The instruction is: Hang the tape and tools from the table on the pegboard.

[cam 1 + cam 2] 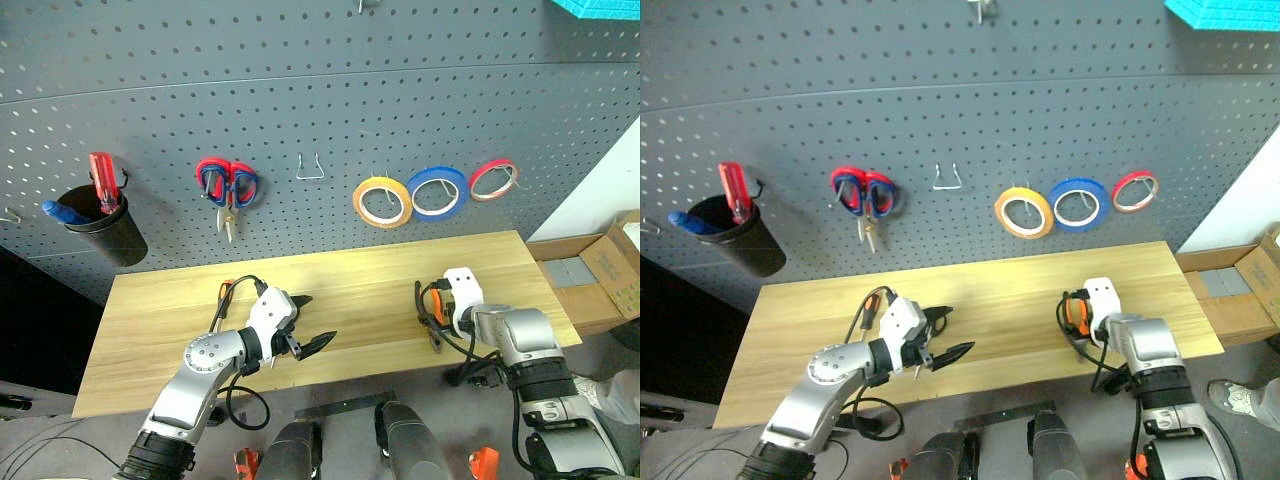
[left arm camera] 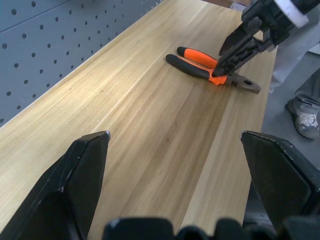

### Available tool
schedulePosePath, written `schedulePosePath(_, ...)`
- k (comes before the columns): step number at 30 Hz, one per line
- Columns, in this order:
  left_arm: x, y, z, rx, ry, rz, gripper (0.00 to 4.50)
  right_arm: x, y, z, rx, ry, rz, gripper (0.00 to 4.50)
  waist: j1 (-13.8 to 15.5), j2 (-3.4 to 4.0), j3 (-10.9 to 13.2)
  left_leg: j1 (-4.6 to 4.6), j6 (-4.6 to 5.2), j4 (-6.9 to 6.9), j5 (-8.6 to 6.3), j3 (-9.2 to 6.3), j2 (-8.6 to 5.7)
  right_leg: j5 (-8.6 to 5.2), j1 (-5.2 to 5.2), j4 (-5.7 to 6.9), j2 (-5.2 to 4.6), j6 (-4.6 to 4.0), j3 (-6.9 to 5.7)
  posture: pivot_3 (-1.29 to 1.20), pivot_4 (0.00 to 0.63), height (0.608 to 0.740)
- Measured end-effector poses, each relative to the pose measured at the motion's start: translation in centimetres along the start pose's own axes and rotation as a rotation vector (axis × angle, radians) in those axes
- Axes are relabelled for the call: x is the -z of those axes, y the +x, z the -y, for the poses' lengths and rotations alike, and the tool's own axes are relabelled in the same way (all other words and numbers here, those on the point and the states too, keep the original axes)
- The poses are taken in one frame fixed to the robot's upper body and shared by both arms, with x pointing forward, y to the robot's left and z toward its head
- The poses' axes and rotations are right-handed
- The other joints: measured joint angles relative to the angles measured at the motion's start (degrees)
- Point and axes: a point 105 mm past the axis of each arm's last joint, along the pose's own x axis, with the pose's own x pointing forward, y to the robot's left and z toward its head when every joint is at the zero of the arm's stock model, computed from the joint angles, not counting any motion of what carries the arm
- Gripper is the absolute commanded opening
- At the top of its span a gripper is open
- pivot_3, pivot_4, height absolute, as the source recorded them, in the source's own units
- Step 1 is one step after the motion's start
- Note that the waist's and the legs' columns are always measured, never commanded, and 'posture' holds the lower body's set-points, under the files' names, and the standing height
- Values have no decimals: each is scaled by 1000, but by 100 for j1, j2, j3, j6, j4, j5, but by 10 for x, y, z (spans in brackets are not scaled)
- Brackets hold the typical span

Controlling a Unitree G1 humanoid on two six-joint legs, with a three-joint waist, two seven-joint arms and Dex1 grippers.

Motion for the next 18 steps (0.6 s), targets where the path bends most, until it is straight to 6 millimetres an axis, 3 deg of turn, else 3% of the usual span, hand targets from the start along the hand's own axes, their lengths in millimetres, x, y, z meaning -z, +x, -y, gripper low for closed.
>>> schedulePosePath(3,0,0,1,0,-1,0,4500,0,7,0,12,-7,-18,4430,2,0,0,0,0,0,0,0,0,0,0,0,0,0,0,-89,230,740)
schedulePosePath(6,1,-1,1,-2,-7,-5,4500,-2,11,-3,-4,23,-37,3864,3,-2,-1,0,0,0,0,0,0,1,1,-1,0,-1,0,-87,223,740)
schedulePosePath(12,-6,0,-7,-28,-12,16,4500,-1,10,-3,-29,74,-68,1983,15,-4,-2,-1,0,0,0,-2,0,1,2,-1,0,-1,-2,-100,215,740)
schedulePosePath(16,-30,-3,-26,-94,-26,112,4500,-5,1,-5,-81,28,-41,1931,11,-1,-1,-11,0,0,0,0,-2,1,-11,0,0,0,-2,-116,205,740)
schedulePosePath(18,-39,-7,-37,-148,-41,168,4500,-25,-25,-18,-212,-95,98,1931,3,2,1,-45,-1,1,0,-2,-1,1,-38,0,0,1,-5,-118,200,740)
